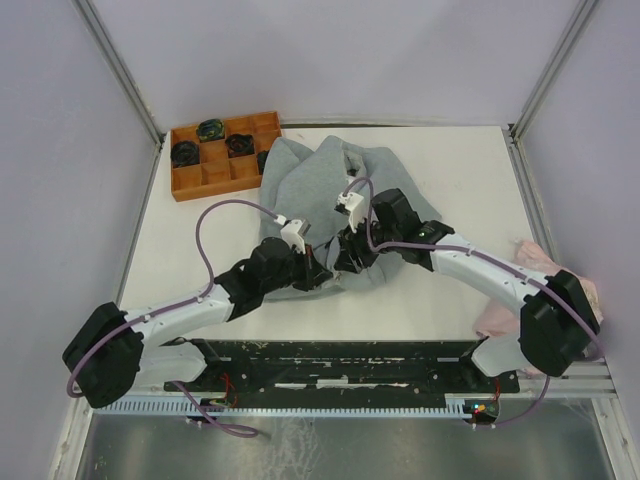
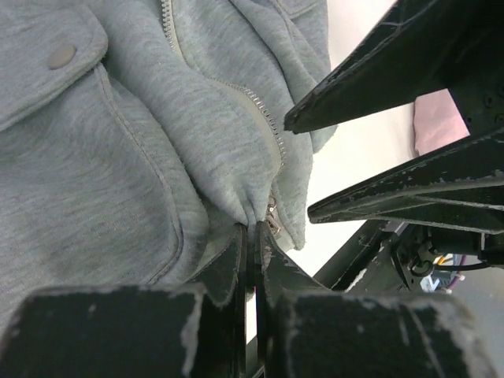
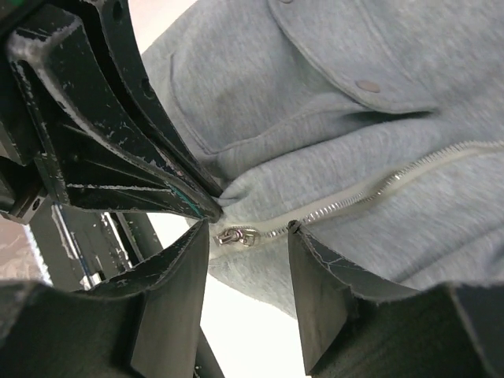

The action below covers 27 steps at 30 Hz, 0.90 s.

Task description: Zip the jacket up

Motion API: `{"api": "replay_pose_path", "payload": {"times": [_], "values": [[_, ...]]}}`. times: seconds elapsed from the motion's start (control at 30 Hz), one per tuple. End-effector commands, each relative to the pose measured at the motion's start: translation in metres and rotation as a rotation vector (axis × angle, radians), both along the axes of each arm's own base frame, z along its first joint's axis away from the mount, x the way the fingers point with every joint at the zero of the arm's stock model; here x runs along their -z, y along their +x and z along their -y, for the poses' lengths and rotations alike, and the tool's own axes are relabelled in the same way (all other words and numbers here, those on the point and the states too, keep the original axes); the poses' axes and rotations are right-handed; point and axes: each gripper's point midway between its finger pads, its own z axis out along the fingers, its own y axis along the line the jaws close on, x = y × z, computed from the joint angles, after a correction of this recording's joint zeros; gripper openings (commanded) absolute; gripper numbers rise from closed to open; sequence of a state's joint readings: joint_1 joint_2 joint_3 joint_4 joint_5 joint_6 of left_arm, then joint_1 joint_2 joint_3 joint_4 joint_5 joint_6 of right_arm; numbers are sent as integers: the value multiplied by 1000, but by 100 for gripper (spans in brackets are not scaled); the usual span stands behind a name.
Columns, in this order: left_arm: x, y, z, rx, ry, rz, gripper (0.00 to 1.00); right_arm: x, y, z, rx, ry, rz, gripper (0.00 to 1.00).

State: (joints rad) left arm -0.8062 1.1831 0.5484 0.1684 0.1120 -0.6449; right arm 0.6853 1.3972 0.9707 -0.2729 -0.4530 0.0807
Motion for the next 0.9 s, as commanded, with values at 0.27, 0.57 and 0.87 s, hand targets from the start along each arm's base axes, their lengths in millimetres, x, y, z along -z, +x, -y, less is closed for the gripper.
{"api": "replay_pose_path", "payload": {"times": [0.27, 0.57, 0.87], "values": [[-24, -1, 2, 75, -21, 142, 3, 3, -4, -11, -110, 8, -24, 60], [-21, -5, -3, 59, -22, 115, 3, -3, 11, 3, 40, 11, 14, 62], [-19, -7, -8, 36, -19, 94, 3, -4, -8, 2, -103, 71, 102, 61]]}}
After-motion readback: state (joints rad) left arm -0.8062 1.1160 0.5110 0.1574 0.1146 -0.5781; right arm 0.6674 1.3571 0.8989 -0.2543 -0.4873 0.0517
